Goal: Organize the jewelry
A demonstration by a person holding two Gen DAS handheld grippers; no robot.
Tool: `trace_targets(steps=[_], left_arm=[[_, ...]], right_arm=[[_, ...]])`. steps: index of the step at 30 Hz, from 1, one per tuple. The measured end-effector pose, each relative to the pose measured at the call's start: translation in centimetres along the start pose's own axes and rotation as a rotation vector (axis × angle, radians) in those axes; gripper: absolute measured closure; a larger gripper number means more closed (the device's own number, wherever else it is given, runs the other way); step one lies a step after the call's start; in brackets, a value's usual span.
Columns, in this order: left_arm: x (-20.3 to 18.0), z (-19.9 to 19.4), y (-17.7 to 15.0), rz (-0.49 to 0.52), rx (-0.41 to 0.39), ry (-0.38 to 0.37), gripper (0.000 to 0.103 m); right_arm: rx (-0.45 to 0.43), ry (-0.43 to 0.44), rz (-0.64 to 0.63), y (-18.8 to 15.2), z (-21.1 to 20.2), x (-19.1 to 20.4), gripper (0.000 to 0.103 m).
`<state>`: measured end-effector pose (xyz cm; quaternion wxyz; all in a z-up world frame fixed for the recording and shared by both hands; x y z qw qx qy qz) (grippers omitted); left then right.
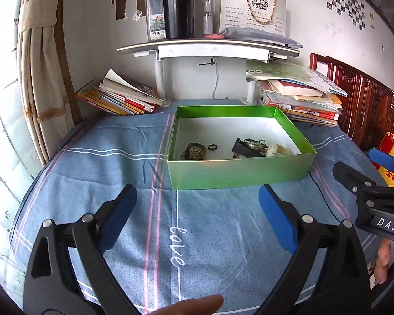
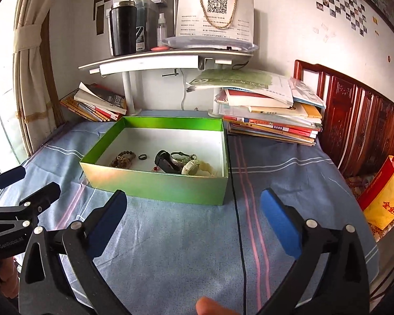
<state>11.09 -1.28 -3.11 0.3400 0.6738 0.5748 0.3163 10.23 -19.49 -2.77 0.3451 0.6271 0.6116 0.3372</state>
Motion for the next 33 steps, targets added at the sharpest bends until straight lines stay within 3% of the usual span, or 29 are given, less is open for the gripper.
trace_targets(steps=[33], left_arm=[[-0.07, -0.33, 0.07, 0.011, -0.006, -0.001, 0.006]], right_arm=[[0.002, 0.004, -0.003, -0.15, -0.13, 0.25, 0.003]])
Point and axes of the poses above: each gripper's, at about its wrist camera, not at the fingertips, and z roughly the way its jaws point, x to its left, y to its top, the point moved 7 cm from there along z, roughly the way its jaws point, and after that the axes turned 1 degree about -x, right-handed, at the moved point
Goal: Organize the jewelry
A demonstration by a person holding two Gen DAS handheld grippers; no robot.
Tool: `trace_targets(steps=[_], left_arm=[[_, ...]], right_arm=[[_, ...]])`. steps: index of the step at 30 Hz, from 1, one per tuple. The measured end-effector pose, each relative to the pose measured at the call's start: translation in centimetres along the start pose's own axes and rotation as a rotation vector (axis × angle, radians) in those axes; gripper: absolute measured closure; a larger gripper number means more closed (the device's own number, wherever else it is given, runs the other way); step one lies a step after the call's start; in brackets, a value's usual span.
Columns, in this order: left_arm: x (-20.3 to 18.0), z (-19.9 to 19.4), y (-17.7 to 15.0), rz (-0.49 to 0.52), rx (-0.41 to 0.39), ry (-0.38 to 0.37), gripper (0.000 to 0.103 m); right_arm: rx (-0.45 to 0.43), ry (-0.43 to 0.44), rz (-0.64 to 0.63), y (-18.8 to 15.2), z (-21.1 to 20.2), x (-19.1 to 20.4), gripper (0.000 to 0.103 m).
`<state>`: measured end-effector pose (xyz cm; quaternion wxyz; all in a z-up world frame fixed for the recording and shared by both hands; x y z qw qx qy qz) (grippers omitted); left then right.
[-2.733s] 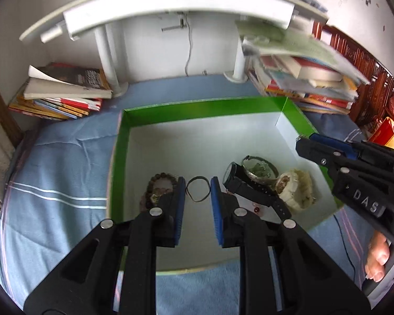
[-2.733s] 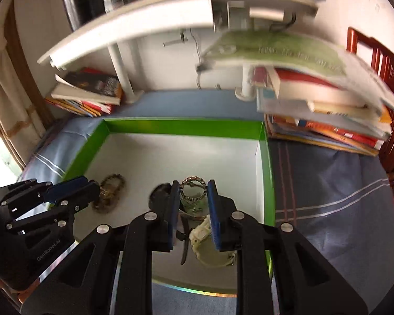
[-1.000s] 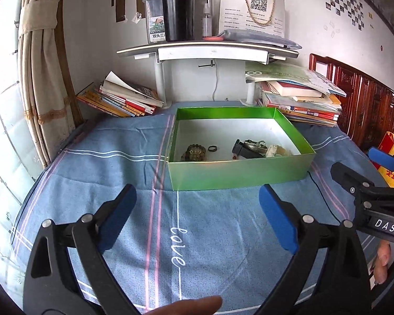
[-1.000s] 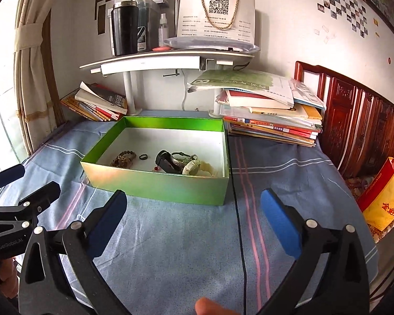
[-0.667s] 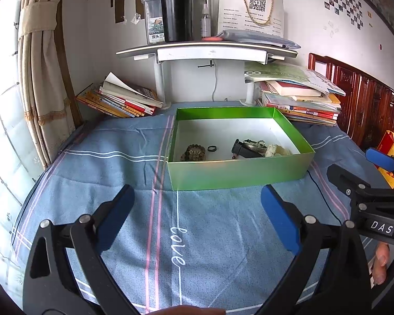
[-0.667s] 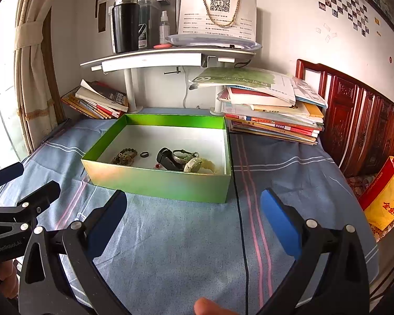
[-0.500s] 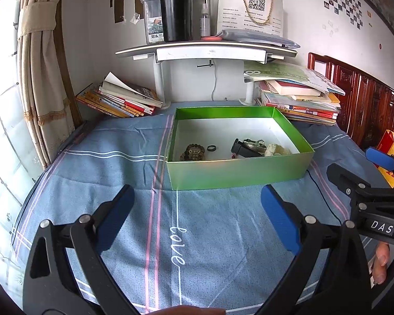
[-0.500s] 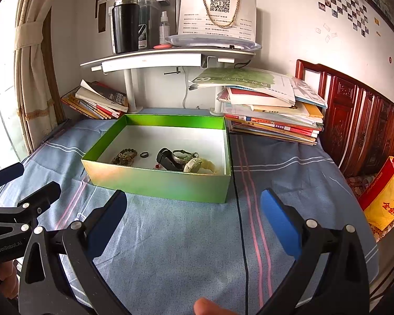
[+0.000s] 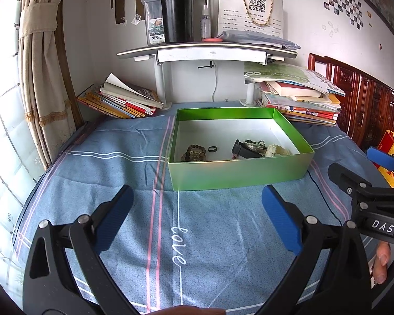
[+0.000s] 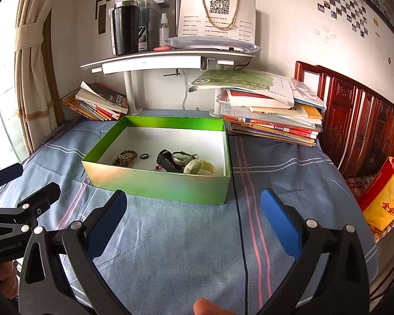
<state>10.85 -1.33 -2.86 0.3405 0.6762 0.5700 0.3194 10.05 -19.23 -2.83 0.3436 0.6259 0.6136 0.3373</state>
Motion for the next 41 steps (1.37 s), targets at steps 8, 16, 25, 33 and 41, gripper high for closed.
trace_targets(steps=[8, 16, 25, 33, 41], left_arm=[[0.03, -0.12, 0.0, 0.002, 0.0, -0.002, 0.005], [0.03, -0.15, -0.02, 0.005, 0.0, -0.002, 0.005], [-0.01, -0.16, -0.18, 0.006, 0.002, -0.004, 0.004], [-0.09, -0.29, -0.13, 0.012, -0.002, -0.005, 0.004], [-0.07, -0.27, -0.17, 0.013, 0.001, -0.004, 0.004]], right_arm=[[0.0, -0.002, 0.0, -0.02, 0.02, 0.03, 0.003], [0.001, -0.002, -0.001, 0.0, -0.01, 0.03, 0.003], [0.0, -0.002, -0.001, 0.0, -0.01, 0.04, 0.003], [0.0, -0.002, 0.0, -0.04, 0.02, 0.03, 0.003], [-0.001, 0.0, 0.0, 0.09, -0.17, 0.11, 0.003]])
Point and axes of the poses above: each gripper's, at about its wrist camera, not at the fingertips, and z roughly the way its jaws point, x to its left, y to its top, the point moved 7 cm from there along z, roughly the way its jaws point, and after that the axes turned 1 degree about -x, right-handed, at the moved point
